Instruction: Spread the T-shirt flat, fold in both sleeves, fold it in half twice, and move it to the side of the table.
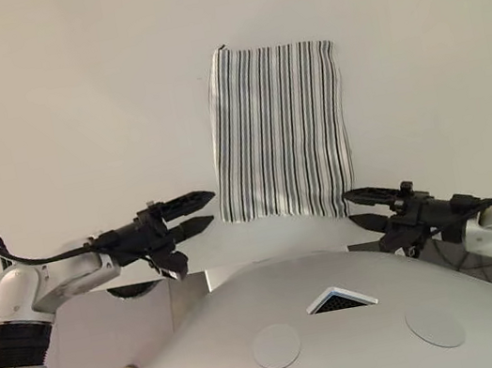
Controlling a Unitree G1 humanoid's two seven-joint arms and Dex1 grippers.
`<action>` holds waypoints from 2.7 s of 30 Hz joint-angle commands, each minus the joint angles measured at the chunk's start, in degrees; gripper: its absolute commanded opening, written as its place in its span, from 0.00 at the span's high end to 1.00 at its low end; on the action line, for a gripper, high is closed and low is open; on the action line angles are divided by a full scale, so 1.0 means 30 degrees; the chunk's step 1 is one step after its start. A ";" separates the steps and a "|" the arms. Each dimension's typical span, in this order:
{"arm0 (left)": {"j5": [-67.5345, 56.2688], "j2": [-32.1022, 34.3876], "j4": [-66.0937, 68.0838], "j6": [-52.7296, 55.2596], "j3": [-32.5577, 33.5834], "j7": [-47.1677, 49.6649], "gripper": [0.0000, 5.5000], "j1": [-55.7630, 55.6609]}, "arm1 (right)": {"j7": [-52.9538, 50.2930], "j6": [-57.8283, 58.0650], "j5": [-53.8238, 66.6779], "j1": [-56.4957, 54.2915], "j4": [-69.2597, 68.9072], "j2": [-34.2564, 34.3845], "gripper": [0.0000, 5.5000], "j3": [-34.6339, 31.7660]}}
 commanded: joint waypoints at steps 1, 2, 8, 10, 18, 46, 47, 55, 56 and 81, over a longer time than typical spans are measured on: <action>0.1388 -0.0079 0.0129 0.0086 -0.0894 -0.0083 0.29 -0.0416 | -0.0642 -0.0353 -0.1663 -0.0396 0.1233 -0.0319 0.52 0.0700; 0.1640 -0.0146 0.0128 0.0054 -0.1180 -0.0076 0.29 -0.0562 | -0.0834 -0.0408 -0.1896 -0.0677 0.1469 -0.0349 0.52 0.0868; 0.2405 -0.0415 0.0416 0.0381 -0.2773 -0.0153 0.29 -0.1513 | -0.1707 -0.0464 -0.3013 -0.2187 0.2605 -0.0537 0.52 0.1827; 0.2572 -0.0615 0.0728 0.0736 -0.3349 -0.0322 0.29 -0.2022 | -0.1863 -0.0400 -0.3199 -0.2547 0.2757 -0.0631 0.52 0.2038; 0.3645 -0.1136 0.2731 0.2328 -0.5183 0.0504 0.37 -0.4009 | -0.1989 -0.0248 -0.2324 -0.2178 0.2298 -0.1201 0.51 0.1836; 0.2492 -0.0163 0.2543 0.2647 -0.7384 -0.0105 0.97 -0.4120 | -0.1943 0.0012 -0.2044 -0.4315 0.2920 -0.1462 0.51 0.3742; 0.2477 -0.0158 0.2532 0.2631 -0.7403 -0.0121 0.97 -0.4129 | -0.1957 0.0053 -0.2062 -0.4452 0.2994 -0.1463 0.51 0.3942; 0.2188 -0.0072 0.2316 0.2847 -0.7431 -0.0296 0.97 -0.3968 | -0.1654 0.0631 -0.1488 -0.4520 0.4232 -0.2443 0.71 0.4106; 0.2148 -0.0057 0.2302 0.2864 -0.7418 -0.0294 0.97 -0.3964 | -0.1648 0.0674 -0.1412 -0.4549 0.4355 -0.2496 0.75 0.4094; -1.7637 0.4551 -0.7616 0.7073 -0.5031 -0.7185 0.98 0.1001 | 0.3325 0.5966 1.2081 0.2917 -0.4754 -0.3214 0.99 -0.4792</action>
